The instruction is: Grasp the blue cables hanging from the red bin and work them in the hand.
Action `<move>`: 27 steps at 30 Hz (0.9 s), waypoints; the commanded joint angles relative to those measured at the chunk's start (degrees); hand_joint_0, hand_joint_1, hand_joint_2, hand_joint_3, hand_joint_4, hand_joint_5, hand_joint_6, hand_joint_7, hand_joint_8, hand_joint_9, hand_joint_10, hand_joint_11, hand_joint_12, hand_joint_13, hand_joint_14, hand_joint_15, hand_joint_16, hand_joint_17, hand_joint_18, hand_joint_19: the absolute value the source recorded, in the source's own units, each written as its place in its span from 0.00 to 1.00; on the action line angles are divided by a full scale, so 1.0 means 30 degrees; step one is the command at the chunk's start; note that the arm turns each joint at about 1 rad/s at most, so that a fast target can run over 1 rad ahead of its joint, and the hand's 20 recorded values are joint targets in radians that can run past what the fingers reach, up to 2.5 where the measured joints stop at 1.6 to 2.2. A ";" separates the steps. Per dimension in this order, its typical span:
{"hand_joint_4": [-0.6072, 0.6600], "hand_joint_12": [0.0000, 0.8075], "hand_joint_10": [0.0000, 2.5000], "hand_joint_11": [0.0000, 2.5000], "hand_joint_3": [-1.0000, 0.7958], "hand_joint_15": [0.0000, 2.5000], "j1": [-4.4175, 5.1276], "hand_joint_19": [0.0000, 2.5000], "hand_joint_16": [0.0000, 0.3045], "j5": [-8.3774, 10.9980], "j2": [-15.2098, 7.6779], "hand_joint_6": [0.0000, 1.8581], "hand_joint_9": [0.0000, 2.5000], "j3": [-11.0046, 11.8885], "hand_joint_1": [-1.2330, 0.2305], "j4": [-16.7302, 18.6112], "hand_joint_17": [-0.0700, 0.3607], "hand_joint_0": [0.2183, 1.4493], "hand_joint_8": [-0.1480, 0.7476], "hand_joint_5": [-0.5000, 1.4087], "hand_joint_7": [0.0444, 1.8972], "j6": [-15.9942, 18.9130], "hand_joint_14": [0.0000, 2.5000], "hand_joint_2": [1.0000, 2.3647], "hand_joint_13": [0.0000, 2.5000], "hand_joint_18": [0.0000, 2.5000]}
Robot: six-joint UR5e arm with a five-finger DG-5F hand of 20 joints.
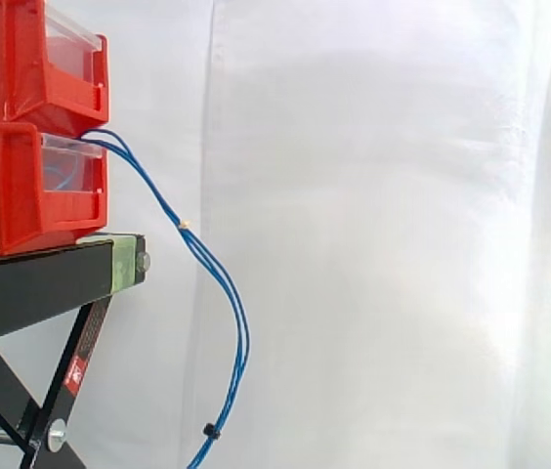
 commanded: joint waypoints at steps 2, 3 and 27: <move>0.59 0.43 0.00 0.06 0.00 0.09 0.0000 0.13 0.19 0.0000 0.0011 0.00 0.01 0.0000 0.52 0.0000 0.46 0.45 0.44 0.07 0.36 0.0000 0.00 0.00 0.00 0.00; 0.59 0.43 0.00 0.06 0.00 0.10 0.0000 0.13 0.19 0.0000 0.0011 0.00 0.01 0.0000 0.52 0.0000 0.46 0.45 0.44 0.07 0.36 0.0000 0.00 0.00 0.00 0.00; 0.60 0.44 0.00 0.06 0.00 0.09 -0.0117 0.13 0.19 0.0293 -0.0018 0.00 0.05 0.0000 0.52 -0.1962 0.46 0.47 0.46 0.09 0.35 -0.0147 0.00 0.00 0.00 0.00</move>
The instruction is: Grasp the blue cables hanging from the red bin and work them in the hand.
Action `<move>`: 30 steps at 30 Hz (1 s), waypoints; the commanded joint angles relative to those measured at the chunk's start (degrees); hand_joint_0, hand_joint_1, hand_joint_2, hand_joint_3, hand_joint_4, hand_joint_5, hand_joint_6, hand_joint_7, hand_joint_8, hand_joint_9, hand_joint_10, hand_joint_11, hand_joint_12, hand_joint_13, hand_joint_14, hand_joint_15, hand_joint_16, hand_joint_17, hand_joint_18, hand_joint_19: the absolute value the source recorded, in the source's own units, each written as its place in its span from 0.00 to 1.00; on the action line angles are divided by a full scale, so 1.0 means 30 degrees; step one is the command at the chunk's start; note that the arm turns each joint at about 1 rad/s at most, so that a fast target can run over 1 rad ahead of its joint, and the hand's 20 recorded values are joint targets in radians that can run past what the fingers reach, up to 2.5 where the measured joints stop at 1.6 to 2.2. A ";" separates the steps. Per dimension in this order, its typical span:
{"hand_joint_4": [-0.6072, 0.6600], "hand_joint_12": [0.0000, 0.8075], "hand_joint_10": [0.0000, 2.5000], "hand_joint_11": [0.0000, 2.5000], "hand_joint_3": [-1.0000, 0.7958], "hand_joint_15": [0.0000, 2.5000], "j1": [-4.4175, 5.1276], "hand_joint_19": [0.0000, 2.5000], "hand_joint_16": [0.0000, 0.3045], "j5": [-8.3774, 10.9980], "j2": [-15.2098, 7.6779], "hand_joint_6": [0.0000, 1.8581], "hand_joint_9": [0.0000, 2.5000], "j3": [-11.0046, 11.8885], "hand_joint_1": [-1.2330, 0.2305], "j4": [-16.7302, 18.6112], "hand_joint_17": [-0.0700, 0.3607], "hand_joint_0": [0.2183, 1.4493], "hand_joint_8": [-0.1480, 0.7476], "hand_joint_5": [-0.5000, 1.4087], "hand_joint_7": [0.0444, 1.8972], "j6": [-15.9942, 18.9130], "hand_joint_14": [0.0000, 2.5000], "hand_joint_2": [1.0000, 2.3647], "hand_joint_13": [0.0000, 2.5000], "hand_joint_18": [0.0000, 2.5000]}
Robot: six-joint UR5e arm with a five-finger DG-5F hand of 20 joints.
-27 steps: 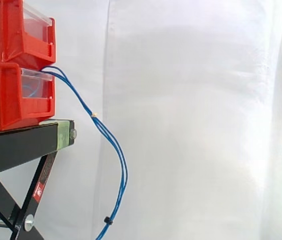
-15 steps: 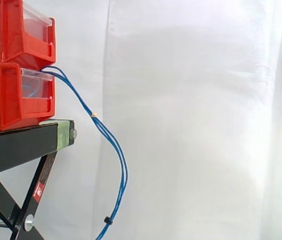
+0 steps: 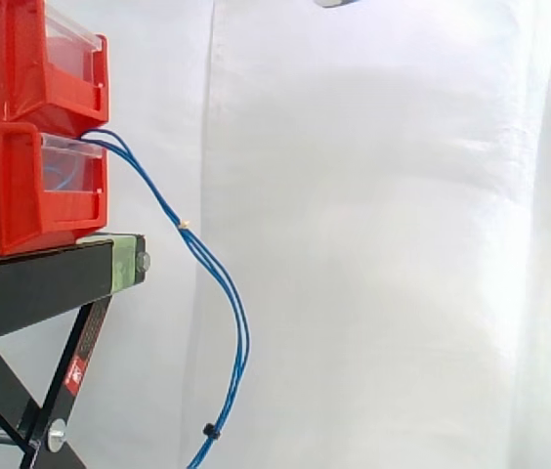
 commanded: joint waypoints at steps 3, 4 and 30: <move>0.60 0.44 0.00 0.06 0.00 0.09 -0.0036 0.13 0.19 0.0366 -0.0120 0.00 0.05 -0.0053 0.52 -0.0237 0.46 0.47 0.46 0.09 0.35 -0.0845 0.00 0.00 0.00 0.00; 0.60 0.44 0.00 0.06 0.00 0.09 -0.0036 0.13 0.19 0.0542 -0.0091 0.00 0.05 -0.0229 0.52 -0.0647 0.46 0.47 0.46 0.09 0.35 -0.1636 0.00 0.00 0.00 0.00; 0.60 0.44 0.00 0.07 0.00 0.09 0.0316 0.13 0.19 0.1919 -0.0091 0.00 0.05 -0.5561 0.52 0.3630 0.46 0.47 0.46 0.09 0.35 -0.1167 0.00 0.00 0.00 0.00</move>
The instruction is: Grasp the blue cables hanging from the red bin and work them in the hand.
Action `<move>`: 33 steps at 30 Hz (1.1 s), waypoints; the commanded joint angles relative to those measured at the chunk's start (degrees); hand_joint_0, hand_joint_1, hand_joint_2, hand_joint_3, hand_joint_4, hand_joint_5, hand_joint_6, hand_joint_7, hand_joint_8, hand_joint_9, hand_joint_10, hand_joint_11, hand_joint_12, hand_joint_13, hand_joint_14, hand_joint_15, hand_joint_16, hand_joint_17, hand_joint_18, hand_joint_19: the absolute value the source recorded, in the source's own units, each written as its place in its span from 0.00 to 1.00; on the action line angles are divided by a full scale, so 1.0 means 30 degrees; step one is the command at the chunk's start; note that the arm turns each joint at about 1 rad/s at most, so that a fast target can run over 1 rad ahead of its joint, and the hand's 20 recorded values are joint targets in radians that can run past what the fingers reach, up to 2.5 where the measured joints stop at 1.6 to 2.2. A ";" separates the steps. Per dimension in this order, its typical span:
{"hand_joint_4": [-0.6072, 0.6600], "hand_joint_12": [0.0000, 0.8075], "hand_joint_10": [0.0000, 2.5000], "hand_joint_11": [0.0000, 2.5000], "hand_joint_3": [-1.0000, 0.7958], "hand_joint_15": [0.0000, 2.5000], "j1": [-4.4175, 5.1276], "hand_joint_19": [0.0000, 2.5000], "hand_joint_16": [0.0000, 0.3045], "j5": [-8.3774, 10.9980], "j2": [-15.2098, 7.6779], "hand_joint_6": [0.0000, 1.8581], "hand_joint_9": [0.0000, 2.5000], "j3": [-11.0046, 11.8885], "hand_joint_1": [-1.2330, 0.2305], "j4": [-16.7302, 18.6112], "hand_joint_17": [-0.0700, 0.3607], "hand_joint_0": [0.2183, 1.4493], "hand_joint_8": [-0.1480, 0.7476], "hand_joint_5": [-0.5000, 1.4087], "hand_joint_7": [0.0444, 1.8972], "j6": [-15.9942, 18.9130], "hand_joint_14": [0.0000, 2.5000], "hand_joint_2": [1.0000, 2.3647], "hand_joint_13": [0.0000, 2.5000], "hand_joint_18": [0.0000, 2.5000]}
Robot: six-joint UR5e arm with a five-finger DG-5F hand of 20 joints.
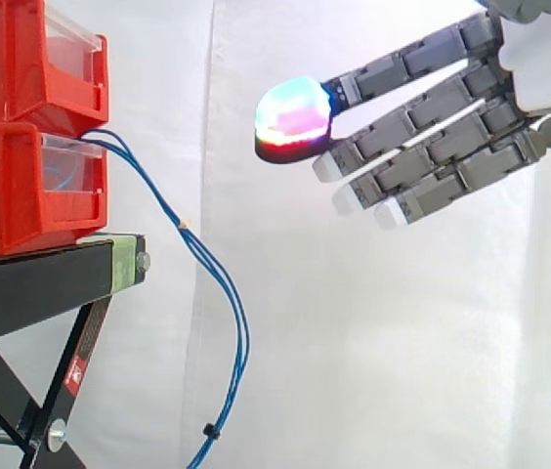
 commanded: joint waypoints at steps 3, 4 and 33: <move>0.60 0.44 0.00 0.07 0.00 0.10 0.0129 0.13 0.19 0.0167 0.0001 0.00 0.05 -0.0673 0.52 0.0309 0.46 0.47 0.46 0.09 0.35 0.0078 0.00 0.00 0.00 0.00; 0.60 0.44 0.00 0.07 0.00 0.09 0.0158 0.13 0.19 0.0313 0.0001 0.00 0.05 -0.0761 0.52 0.0544 0.46 0.47 0.46 0.09 0.35 0.0078 0.00 0.00 0.00 0.00; 0.61 0.45 0.00 0.07 0.00 0.10 0.0188 0.14 0.19 0.1661 -0.1552 0.00 0.06 -0.1084 0.52 0.3649 0.46 0.47 0.46 0.09 0.35 0.1455 0.00 0.00 0.00 0.00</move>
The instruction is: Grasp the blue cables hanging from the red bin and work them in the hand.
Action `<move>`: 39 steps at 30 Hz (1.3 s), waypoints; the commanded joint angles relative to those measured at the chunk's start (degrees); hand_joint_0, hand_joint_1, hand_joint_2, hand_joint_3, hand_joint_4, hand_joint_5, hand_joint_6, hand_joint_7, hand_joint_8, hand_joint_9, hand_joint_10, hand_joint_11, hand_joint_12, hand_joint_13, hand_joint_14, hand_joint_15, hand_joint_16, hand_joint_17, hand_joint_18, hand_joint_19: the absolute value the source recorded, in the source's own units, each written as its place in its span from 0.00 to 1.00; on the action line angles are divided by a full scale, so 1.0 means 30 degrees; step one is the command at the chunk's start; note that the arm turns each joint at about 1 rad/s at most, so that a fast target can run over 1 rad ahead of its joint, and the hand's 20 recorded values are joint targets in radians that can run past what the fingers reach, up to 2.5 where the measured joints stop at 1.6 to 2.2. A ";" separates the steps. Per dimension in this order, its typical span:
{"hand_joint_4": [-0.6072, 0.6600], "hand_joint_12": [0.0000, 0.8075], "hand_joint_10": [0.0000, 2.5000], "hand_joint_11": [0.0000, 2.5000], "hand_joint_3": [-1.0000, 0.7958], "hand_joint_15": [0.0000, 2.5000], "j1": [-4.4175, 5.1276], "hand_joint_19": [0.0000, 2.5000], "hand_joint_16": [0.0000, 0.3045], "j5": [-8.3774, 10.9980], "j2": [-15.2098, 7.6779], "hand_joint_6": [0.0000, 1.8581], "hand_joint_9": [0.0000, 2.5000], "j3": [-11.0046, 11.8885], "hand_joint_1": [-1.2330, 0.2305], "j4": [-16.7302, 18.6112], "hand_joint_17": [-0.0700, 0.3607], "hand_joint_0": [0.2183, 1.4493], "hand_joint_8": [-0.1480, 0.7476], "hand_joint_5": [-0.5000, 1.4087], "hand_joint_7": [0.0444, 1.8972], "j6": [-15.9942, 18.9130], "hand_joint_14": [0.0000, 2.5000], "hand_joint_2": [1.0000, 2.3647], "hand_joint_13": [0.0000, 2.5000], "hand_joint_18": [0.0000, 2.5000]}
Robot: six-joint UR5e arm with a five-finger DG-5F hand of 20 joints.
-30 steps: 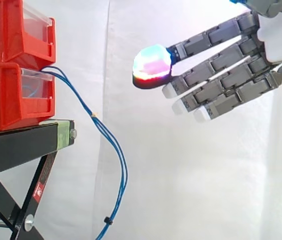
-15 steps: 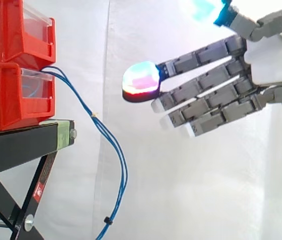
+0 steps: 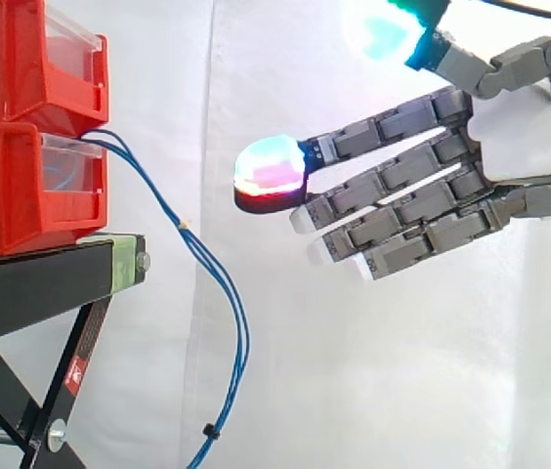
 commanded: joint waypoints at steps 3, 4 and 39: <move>0.61 0.45 0.00 0.06 0.00 0.10 -0.0036 0.14 0.19 0.0118 -0.0224 0.00 0.06 0.0012 0.52 0.0138 0.46 0.47 0.46 0.09 0.35 -0.0412 0.00 0.00 0.00 0.00; 0.61 0.45 0.00 0.07 0.00 0.10 -0.0036 0.14 0.19 0.0001 -0.0927 0.00 0.06 0.0012 0.52 0.0138 0.46 0.47 0.46 0.09 0.35 -0.0383 0.00 0.00 0.00 0.00; 0.61 0.45 0.00 0.07 0.00 0.10 -0.0329 0.14 0.19 -0.0702 -0.2157 0.00 0.06 0.0187 0.52 0.3155 0.46 0.47 0.46 0.09 0.35 0.0672 0.00 0.00 0.00 0.00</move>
